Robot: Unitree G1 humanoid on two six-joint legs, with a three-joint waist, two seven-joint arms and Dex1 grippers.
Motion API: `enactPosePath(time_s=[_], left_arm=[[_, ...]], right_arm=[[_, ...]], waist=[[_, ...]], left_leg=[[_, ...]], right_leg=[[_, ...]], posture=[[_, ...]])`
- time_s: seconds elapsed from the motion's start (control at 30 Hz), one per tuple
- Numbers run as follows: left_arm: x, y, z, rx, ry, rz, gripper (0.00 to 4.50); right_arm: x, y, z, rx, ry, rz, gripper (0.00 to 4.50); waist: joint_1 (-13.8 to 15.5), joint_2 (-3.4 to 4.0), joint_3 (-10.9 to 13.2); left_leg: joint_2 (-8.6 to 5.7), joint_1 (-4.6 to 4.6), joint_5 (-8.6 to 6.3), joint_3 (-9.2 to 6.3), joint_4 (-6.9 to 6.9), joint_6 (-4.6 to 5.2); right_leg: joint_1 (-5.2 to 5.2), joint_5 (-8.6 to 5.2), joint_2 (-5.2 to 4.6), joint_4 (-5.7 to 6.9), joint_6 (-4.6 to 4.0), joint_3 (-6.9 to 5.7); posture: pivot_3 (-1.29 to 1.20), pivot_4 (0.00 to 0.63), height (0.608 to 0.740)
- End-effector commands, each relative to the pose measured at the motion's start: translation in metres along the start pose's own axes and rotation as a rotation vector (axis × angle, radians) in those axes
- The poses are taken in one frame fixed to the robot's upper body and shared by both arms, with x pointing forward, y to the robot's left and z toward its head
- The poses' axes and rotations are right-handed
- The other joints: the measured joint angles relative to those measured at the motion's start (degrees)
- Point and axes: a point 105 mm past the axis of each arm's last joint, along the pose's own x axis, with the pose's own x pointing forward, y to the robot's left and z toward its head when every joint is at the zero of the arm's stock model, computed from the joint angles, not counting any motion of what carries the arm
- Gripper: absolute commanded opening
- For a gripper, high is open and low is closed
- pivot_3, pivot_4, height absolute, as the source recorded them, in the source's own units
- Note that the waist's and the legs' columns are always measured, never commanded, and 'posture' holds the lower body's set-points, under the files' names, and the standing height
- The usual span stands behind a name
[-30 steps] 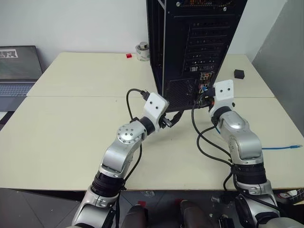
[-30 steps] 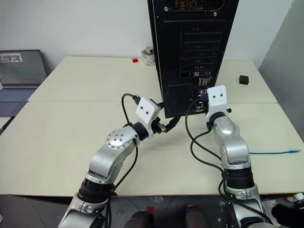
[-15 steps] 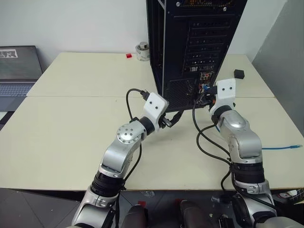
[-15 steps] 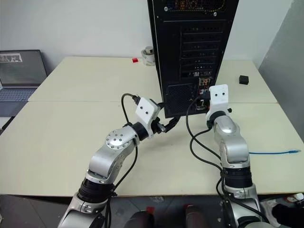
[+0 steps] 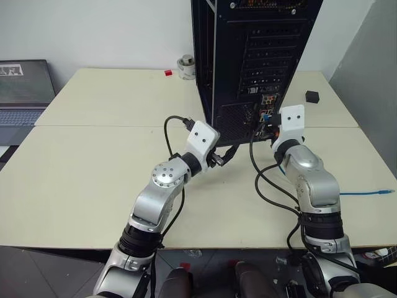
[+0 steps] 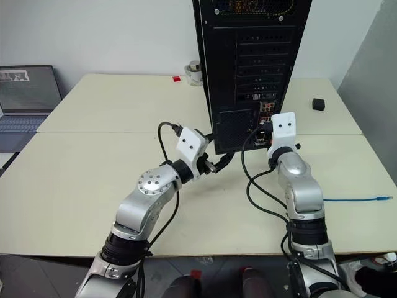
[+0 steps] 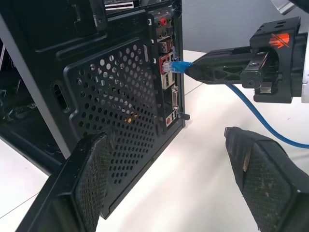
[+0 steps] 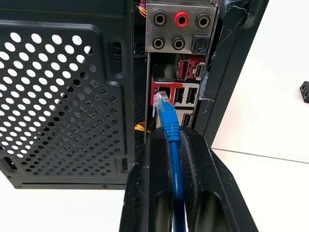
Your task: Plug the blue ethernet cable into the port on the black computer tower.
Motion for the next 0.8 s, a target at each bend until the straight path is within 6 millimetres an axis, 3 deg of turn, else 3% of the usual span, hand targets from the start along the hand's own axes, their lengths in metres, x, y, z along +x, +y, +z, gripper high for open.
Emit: enactPosePath(time_s=[0.03,0.8], left_arm=[[-0.0002,0.0022,0.0179,0.034,-0.06,0.007,3.84],[-0.0001,0.0022,0.018,0.038,-0.059,0.006,3.84]], right_arm=[[0.0016,-0.0018,0.0209,0.02,-0.069,-0.008,0.0],[0.0026,-0.0032,0.0229,0.031,-0.067,-0.021,0.0]], waist=[[0.0,0.0,0.0],[-0.4,0.0,0.0]], left_leg=[[0.0,0.0,0.0,0.0,0.0,0.0],[0.0,-0.01,0.0,0.02,-0.04,0.0]], right_leg=[[0.0,0.0,0.0,0.0,0.0,0.0],[-0.02,0.0,0.0,-0.03,0.0,0.03]], posture=[[0.0,0.15,0.74],[0.0,0.15,0.74]])
